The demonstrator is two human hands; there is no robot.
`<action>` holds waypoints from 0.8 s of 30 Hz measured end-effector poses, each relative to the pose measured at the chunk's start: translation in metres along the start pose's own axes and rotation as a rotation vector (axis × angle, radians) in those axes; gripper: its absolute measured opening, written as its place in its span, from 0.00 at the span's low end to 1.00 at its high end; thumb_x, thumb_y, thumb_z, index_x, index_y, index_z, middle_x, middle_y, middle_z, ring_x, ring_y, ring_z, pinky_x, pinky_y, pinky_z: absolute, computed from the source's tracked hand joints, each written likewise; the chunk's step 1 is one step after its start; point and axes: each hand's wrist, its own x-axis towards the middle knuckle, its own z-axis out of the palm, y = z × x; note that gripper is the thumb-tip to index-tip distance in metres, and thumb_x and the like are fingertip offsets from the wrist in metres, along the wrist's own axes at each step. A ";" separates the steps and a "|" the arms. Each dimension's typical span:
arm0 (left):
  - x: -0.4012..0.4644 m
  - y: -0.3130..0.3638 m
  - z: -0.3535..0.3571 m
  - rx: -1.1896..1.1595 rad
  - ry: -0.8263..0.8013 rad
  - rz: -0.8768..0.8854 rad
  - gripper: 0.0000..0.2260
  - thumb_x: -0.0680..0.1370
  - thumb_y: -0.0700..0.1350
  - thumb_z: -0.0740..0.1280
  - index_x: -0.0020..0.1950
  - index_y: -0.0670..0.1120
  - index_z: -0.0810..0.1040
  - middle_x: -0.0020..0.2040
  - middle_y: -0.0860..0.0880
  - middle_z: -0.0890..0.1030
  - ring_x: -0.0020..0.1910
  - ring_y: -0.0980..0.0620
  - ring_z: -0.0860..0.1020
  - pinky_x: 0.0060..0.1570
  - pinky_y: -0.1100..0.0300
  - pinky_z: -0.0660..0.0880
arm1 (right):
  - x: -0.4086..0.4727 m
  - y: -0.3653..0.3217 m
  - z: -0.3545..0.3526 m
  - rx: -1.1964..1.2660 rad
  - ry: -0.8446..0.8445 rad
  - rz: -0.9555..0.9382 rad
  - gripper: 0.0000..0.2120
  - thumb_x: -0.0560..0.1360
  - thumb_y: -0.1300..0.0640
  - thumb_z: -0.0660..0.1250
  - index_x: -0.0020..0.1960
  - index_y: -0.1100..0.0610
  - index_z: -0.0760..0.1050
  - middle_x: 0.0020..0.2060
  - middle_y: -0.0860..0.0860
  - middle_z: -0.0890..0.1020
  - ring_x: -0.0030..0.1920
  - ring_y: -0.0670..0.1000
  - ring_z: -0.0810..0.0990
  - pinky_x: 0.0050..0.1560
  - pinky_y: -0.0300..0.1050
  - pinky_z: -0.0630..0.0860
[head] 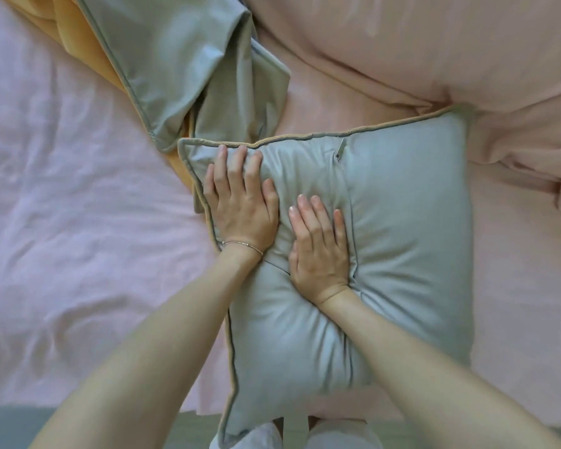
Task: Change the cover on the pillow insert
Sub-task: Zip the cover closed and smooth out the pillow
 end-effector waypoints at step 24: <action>-0.070 0.034 -0.109 -0.442 -0.525 -0.831 0.30 0.77 0.58 0.59 0.75 0.52 0.52 0.75 0.43 0.57 0.73 0.45 0.57 0.69 0.49 0.57 | 0.055 -0.018 -0.040 0.168 0.120 0.131 0.12 0.69 0.65 0.61 0.47 0.62 0.81 0.47 0.56 0.84 0.52 0.56 0.82 0.64 0.52 0.59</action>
